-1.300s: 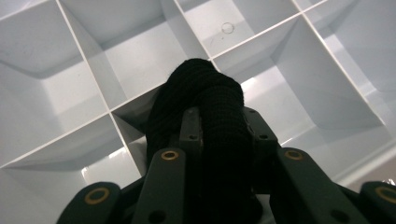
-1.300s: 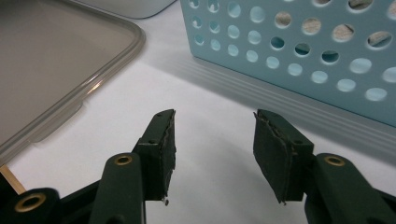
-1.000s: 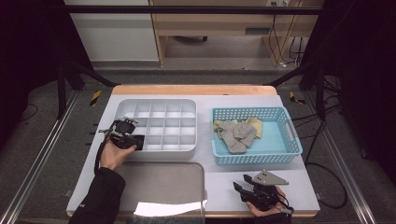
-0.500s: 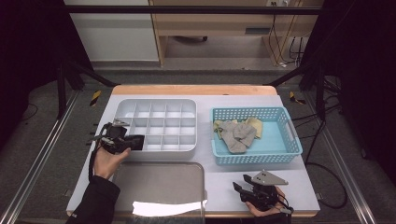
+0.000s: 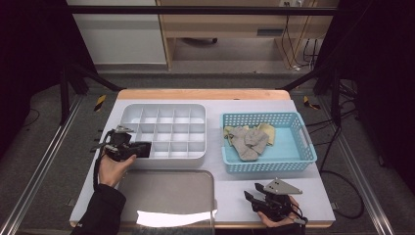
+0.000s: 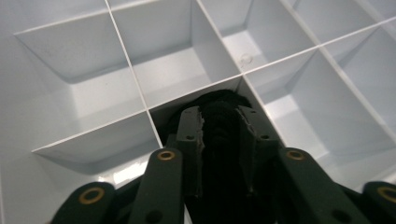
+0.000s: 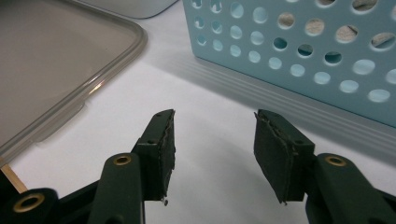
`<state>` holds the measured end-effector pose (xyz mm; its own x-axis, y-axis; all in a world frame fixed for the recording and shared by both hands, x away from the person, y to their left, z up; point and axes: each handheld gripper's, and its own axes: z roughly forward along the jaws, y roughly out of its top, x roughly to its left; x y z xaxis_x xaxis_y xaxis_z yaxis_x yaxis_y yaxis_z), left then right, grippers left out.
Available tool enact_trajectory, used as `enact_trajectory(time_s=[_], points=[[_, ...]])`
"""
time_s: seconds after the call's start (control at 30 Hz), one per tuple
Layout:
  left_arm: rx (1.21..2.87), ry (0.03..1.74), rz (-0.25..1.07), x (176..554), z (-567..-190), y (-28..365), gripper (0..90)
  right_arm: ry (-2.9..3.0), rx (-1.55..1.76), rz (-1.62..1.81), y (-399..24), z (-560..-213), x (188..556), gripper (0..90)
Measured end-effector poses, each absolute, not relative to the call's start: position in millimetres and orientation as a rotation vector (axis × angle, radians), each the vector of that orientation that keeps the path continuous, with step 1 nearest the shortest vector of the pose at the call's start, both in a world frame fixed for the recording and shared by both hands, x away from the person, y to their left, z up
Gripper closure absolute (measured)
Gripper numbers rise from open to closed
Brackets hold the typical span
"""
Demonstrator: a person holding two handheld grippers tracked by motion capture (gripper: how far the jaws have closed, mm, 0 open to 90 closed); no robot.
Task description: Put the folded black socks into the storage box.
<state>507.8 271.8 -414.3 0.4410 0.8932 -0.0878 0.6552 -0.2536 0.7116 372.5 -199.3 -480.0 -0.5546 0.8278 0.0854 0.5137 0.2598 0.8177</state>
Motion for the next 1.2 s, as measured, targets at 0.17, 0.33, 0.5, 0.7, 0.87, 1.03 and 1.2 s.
enact_trajectory(time_s=[0.17,0.33,0.5,0.7,0.87,1.03,1.2], points=[[1.873,1.207,0.487,484,-402,277,55.1,2.161,1.224,1.212,-201,-480,373,47.3],[1.812,1.154,0.546,456,-395,276,48.9,2.143,1.232,1.221,-203,-478,372,46.0],[1.766,1.132,0.557,432,-401,273,46.5,2.122,1.249,1.238,-206,-476,372,44.0],[1.760,1.117,0.567,408,-414,271,44.6,2.086,1.266,1.255,-211,-472,371,41.7],[1.750,1.138,0.558,396,-425,270,42.9,2.059,1.283,1.270,-215,-468,371,40.6],[1.739,1.158,0.545,389,-434,272,41.4,2.018,1.305,1.294,-219,-462,370,39.1],[1.713,1.160,0.570,381,-440,277,40.9,1.983,1.296,1.306,-224,-454,369,36.6]])
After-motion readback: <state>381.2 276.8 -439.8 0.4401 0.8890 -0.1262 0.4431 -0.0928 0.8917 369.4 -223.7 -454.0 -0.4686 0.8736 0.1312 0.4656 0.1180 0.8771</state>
